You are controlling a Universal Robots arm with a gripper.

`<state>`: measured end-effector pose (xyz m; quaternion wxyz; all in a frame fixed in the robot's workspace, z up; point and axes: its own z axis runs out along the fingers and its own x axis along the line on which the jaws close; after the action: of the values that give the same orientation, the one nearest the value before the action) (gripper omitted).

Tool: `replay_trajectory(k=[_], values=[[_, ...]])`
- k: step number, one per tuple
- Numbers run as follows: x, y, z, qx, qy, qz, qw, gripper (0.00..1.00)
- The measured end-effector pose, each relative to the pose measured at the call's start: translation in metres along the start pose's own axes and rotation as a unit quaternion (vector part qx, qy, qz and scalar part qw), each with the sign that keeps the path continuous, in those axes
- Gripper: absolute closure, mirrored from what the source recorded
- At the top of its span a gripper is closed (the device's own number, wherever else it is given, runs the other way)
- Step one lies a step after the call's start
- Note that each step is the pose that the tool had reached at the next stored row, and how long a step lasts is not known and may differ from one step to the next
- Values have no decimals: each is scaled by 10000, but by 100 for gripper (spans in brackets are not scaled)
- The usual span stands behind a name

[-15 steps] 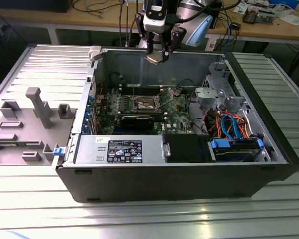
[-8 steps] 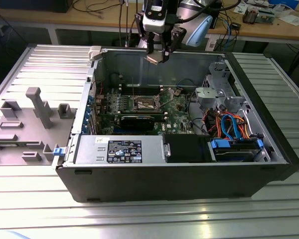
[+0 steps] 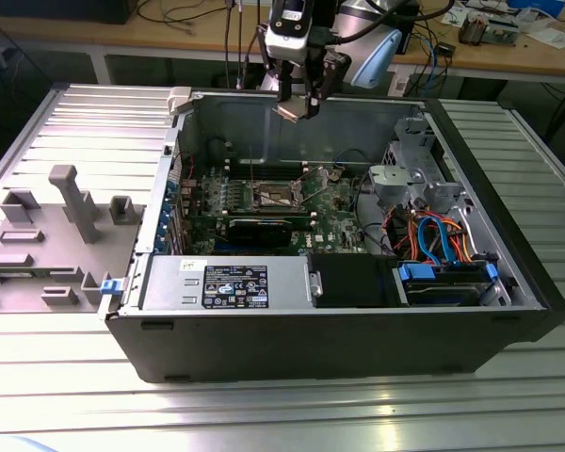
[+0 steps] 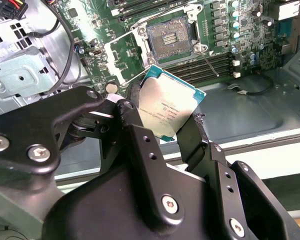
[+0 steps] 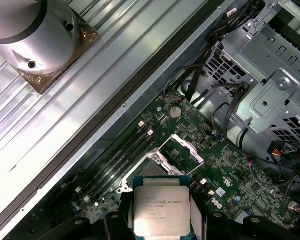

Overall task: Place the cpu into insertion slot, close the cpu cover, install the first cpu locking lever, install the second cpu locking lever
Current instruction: 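Place the cpu into insertion slot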

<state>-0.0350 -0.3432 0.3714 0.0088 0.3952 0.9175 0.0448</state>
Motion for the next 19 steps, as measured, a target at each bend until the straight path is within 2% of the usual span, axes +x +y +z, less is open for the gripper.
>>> replay_trajectory(k=[19], values=[[0,0,0,-2,-8,84,10000,46]])
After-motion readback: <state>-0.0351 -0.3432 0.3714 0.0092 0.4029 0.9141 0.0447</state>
